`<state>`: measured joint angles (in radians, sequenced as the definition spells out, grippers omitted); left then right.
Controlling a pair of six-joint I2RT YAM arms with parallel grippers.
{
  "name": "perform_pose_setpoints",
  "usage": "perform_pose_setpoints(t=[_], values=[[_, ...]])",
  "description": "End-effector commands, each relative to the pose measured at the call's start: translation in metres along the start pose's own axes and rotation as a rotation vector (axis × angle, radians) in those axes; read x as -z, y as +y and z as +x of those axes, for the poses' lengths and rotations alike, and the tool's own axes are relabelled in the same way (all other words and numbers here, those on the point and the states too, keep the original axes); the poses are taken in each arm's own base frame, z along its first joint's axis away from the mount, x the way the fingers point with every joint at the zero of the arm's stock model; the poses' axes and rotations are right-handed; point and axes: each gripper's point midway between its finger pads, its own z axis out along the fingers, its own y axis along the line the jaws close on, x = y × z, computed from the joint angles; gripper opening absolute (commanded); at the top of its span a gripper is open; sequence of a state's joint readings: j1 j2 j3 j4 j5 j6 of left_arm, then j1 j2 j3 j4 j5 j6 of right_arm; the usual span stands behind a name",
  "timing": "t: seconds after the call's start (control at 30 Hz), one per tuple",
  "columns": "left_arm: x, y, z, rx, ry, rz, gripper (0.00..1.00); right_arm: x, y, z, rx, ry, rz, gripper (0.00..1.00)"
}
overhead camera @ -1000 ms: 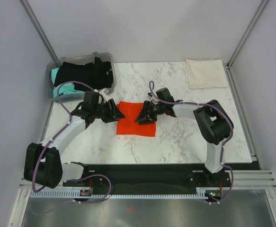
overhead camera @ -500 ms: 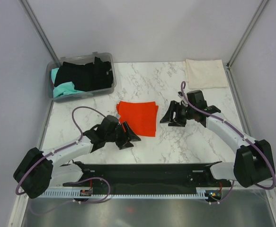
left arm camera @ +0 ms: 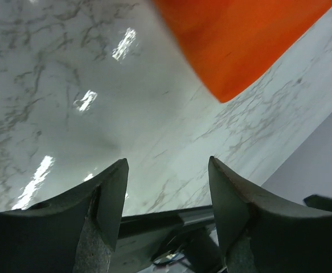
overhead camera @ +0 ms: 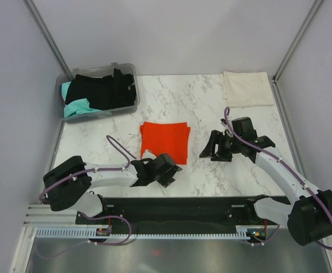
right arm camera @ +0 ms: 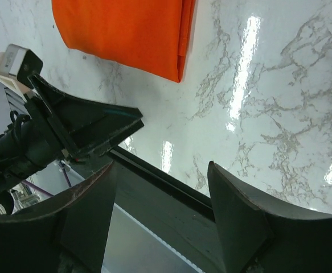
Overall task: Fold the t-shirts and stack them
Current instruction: Neatly place the folded tshirt to the corner
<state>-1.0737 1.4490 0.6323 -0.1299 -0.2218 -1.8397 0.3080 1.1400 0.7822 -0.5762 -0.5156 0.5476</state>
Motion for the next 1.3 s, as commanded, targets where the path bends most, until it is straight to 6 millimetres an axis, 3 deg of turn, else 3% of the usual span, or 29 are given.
perform_pose_setpoints(t=[0.0, 0.07, 0.27, 0.53, 0.8, 0.9, 1.1, 1.13, 1.17, 1.27], values=[[-0.013, -0.014, -0.031, 0.181, -0.206, 0.004, 0.66, 0.012, -0.003, 0.003, 0.038, -0.004, 0.02, 0.73], [-0.017, -0.019, -0.033, 0.225, -0.233, -0.005, 0.67, 0.016, -0.003, 0.003, 0.038, -0.006, 0.019, 0.73], [-0.035, 0.001, -0.037, 0.351, -0.284, -0.092, 0.68, 0.024, 0.0, -0.001, 0.056, -0.01, 0.026, 0.73], [-0.047, 0.007, -0.053, 0.415, -0.4, -0.112, 0.68, 0.023, 0.012, -0.022, 0.053, -0.026, 0.018, 0.74], [-0.066, 0.029, -0.065, 0.509, -0.489, -0.147, 0.59, 0.02, 0.013, -0.041, 0.035, -0.04, 0.041, 0.78], [-0.071, 0.033, -0.068, 0.535, -0.505, -0.136, 0.53, 0.017, 0.008, -0.049, 0.004, -0.043, 0.056, 0.78], [-0.075, 0.021, -0.07, 0.526, -0.473, -0.071, 0.26, 0.007, 0.002, -0.059, -0.02, -0.019, 0.064, 0.79], [-0.072, 0.021, -0.07, 0.508, -0.466, -0.069, 0.11, 0.004, 0.002, -0.058, -0.021, -0.007, 0.056, 0.79], [-0.071, 0.017, -0.072, 0.508, -0.46, -0.061, 0.06, -0.002, -0.001, -0.058, -0.029, 0.017, 0.05, 0.79], [-0.062, 0.006, -0.069, 0.465, -0.424, -0.046, 0.02, -0.015, -0.005, -0.058, 0.004, 0.066, 0.032, 0.87]])
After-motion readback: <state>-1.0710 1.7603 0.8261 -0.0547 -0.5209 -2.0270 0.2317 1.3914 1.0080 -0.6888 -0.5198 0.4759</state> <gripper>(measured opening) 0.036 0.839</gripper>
